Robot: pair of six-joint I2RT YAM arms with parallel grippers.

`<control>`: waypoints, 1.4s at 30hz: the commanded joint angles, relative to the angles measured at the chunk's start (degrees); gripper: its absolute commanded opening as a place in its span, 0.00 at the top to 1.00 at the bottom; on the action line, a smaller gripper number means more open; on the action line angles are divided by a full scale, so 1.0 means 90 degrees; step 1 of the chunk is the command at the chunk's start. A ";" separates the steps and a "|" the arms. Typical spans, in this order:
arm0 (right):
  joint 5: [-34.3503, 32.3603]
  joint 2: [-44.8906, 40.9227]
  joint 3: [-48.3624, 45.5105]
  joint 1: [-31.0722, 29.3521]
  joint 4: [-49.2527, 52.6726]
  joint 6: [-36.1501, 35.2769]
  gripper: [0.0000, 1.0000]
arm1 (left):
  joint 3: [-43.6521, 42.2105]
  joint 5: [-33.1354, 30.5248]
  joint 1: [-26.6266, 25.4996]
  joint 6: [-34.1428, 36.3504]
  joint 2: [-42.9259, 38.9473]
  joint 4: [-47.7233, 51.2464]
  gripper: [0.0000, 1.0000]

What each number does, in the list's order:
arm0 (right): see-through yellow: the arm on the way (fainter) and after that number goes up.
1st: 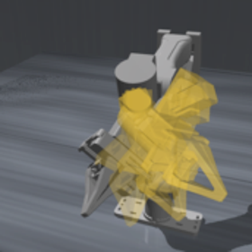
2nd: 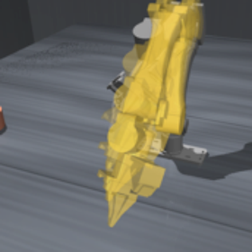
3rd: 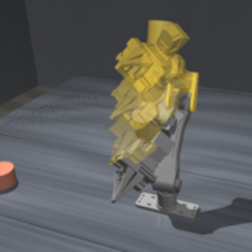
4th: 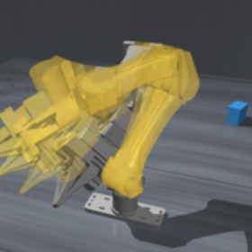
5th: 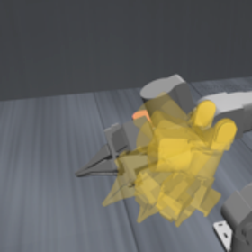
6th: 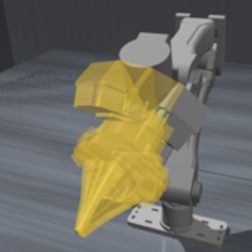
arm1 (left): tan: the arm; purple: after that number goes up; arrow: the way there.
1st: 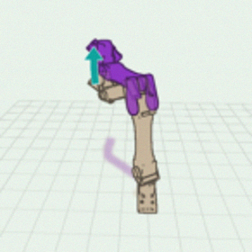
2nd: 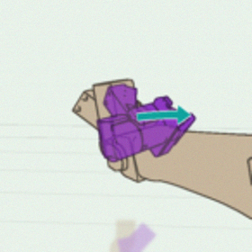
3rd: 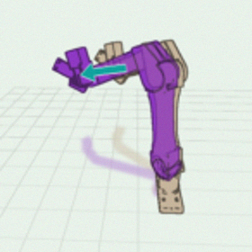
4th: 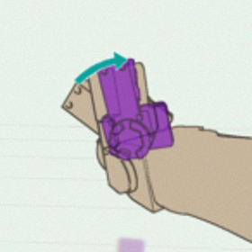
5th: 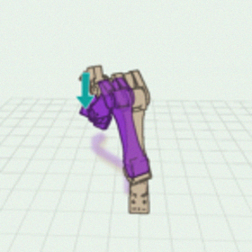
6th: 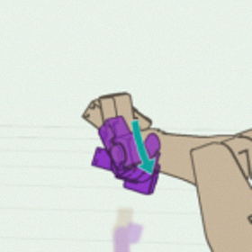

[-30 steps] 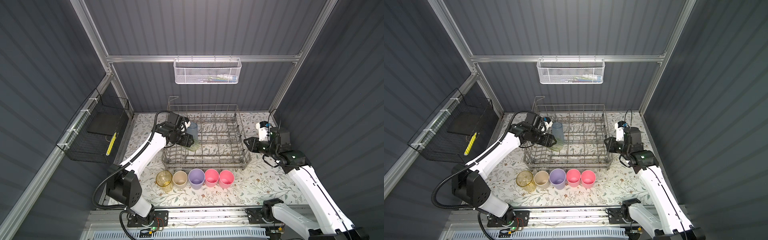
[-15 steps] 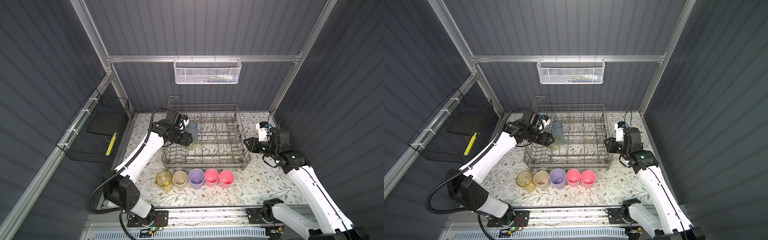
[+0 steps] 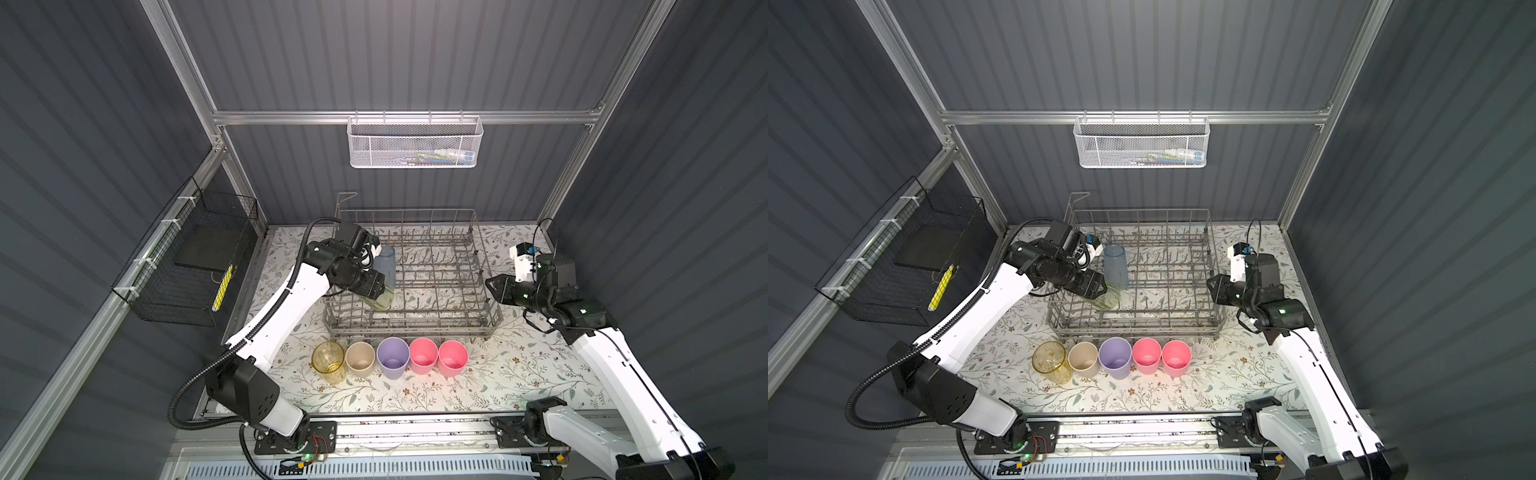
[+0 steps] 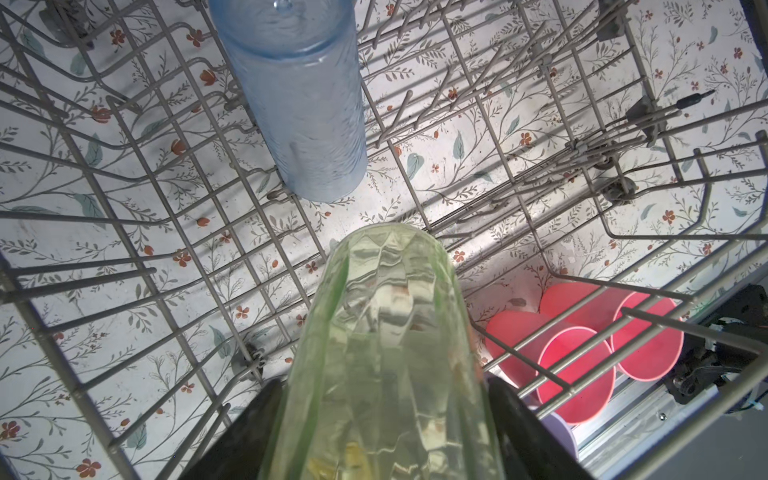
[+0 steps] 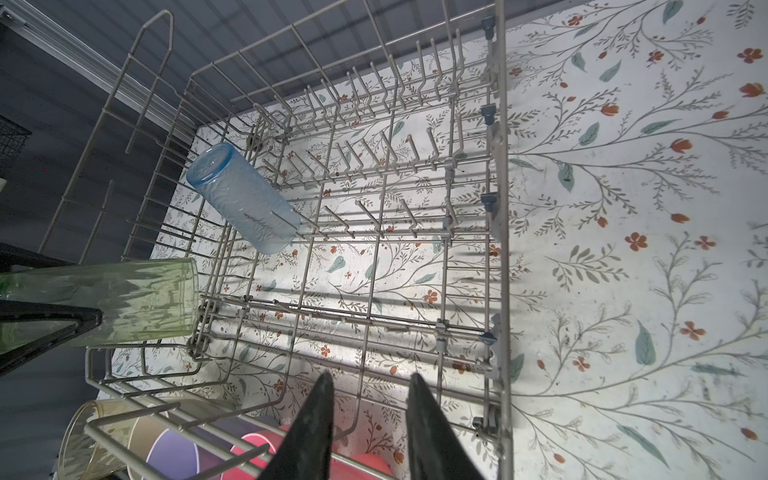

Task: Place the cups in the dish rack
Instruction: 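Lower the inverted green cup onto the tines beside the blue cup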

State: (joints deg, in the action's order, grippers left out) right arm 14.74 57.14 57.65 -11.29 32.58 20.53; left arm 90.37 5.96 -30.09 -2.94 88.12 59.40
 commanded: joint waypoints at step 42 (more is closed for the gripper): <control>0.0076 0.0308 -0.0341 0.0072 -0.0320 -0.0017 0.66 | 0.0545 -0.0835 -0.0436 -0.0044 0.1812 0.0095 0.78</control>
State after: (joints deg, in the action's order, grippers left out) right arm 15.09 59.48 55.07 -10.96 30.02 20.53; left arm 93.32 -0.25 -33.74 -3.01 103.77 58.35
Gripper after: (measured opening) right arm 0.338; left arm 0.732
